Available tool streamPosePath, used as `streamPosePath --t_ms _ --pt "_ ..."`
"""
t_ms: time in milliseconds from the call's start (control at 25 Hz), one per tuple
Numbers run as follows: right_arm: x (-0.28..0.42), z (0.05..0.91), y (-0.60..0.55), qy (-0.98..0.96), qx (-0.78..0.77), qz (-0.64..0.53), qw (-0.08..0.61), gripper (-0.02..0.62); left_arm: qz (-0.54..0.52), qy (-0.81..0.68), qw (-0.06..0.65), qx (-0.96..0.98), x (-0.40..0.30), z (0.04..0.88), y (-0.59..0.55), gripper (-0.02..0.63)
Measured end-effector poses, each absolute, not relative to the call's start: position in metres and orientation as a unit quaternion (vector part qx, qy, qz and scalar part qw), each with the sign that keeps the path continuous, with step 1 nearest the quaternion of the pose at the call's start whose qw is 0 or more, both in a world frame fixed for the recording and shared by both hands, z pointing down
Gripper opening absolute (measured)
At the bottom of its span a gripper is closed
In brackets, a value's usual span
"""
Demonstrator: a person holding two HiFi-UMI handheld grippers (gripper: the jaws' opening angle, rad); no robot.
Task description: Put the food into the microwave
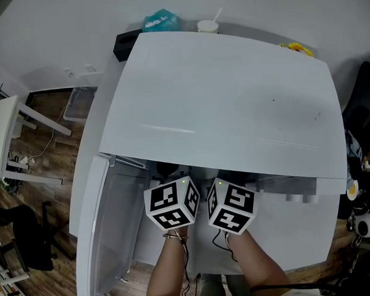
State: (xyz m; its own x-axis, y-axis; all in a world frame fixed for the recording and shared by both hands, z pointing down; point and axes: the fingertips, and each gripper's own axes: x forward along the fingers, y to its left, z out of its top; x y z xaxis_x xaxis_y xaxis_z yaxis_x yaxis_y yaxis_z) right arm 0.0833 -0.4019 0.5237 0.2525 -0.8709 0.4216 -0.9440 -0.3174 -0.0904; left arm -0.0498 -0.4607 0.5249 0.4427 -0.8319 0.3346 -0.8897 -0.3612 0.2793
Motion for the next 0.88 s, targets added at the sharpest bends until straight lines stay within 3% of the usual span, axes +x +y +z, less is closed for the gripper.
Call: streamPosePath --t_ms 880 --pt "0.061 0.495 -0.373 -0.637 0.744 0.186 0.076 0.017 0.046 -0.523 0.219 0.822 -0.065 0.497 -0.409 0.048"
